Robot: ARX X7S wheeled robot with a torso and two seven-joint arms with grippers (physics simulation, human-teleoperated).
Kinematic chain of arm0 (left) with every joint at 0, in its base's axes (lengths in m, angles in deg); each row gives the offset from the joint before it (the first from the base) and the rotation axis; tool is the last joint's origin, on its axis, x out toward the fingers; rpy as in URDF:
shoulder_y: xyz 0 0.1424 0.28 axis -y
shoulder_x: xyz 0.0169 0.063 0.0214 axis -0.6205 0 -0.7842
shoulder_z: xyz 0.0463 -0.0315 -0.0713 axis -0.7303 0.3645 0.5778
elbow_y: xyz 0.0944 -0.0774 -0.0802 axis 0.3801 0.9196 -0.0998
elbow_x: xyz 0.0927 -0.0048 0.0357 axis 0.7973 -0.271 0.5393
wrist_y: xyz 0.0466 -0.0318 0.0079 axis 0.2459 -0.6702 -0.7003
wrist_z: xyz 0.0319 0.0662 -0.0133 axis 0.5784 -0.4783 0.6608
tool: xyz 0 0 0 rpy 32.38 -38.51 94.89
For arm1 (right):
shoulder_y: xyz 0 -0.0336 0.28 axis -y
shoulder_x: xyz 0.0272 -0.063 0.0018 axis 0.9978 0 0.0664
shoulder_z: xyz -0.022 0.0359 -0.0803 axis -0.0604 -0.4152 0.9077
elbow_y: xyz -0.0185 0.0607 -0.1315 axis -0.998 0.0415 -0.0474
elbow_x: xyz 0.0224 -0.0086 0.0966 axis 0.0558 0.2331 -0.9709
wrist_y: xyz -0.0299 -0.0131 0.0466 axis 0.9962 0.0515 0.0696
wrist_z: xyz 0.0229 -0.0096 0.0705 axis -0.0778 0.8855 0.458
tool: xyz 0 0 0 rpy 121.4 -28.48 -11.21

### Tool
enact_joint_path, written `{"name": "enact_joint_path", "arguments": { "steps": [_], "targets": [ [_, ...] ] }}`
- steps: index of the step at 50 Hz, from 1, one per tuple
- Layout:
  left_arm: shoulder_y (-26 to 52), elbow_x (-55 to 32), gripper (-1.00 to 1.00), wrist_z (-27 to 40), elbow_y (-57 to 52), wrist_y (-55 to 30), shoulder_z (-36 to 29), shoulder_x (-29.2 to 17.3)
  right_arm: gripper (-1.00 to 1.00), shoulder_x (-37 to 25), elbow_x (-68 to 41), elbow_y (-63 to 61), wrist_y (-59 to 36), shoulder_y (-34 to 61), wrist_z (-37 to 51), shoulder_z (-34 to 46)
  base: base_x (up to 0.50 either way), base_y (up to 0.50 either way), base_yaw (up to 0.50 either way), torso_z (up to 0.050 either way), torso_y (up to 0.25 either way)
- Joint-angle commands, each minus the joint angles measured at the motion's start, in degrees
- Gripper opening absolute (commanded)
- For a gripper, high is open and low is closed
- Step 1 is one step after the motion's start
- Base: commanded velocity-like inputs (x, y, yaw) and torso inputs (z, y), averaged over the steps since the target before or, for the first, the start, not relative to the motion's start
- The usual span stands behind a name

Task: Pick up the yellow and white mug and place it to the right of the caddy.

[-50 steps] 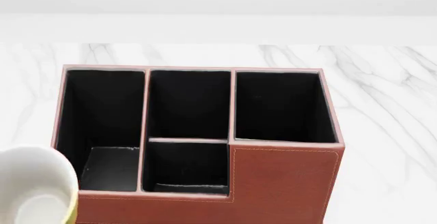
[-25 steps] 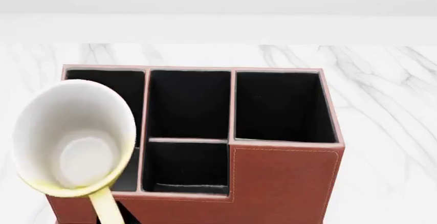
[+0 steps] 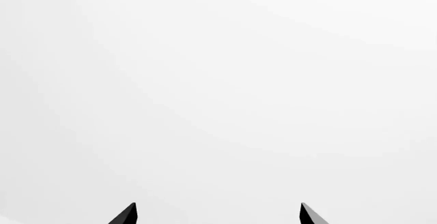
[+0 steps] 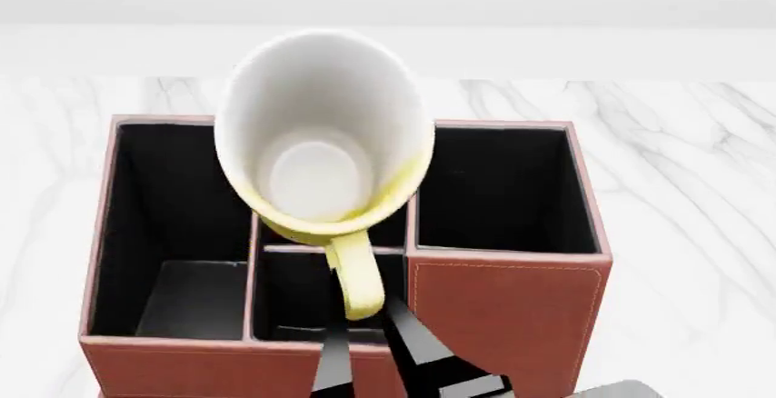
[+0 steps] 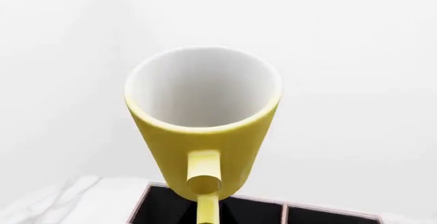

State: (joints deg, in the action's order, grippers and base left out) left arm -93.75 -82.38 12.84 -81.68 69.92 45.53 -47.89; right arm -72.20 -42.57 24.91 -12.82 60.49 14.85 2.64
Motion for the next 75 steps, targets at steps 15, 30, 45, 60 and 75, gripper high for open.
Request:
{"name": "enact_joint_path", "arguments": {
  "steps": [15, 30, 45, 60, 75],
  "targets": [
    [0.01, -0.54, 1.0, 0.0, 0.0, -0.22, 0.4, -0.53, -1.0, -8.45, -1.4, 3.42, 6.59, -1.01, -0.51, -4.4, 0.0, 0.0, 0.0, 0.0, 0.0],
    [-0.37, -0.57, 1.0, 0.0, 0.0, 0.21, 0.48, -0.52, -1.0, -13.79, -3.08, 8.46, 12.45, -3.44, -0.55, -6.4, 0.0, 0.0, 0.0, 0.0, 0.001],
    [-0.59, -0.76, 1.0, 0.0, 0.0, 0.42, 0.66, -0.53, -1.0, -18.05, -3.76, 10.87, 15.82, -5.15, 0.59, -7.73, 0.0, 0.0, 0.0, 0.0, 0.0],
    [-0.22, -0.47, 1.0, 0.0, 0.0, 0.14, 0.09, -0.73, -1.0, -22.47, -4.43, 13.09, 21.27, -7.59, 0.79, -8.79, 0.0, 0.0, 0.0, 0.0, 0.001],
    [-0.99, -0.57, 1.0, 0.0, 0.0, 1.0, 0.43, -0.66, -1.0, -21.8, -6.63, 18.9, 24.51, -10.21, -0.97, -8.42, 0.0, 0.0, 0.0, 0.0, 0.001]
  ]
}}
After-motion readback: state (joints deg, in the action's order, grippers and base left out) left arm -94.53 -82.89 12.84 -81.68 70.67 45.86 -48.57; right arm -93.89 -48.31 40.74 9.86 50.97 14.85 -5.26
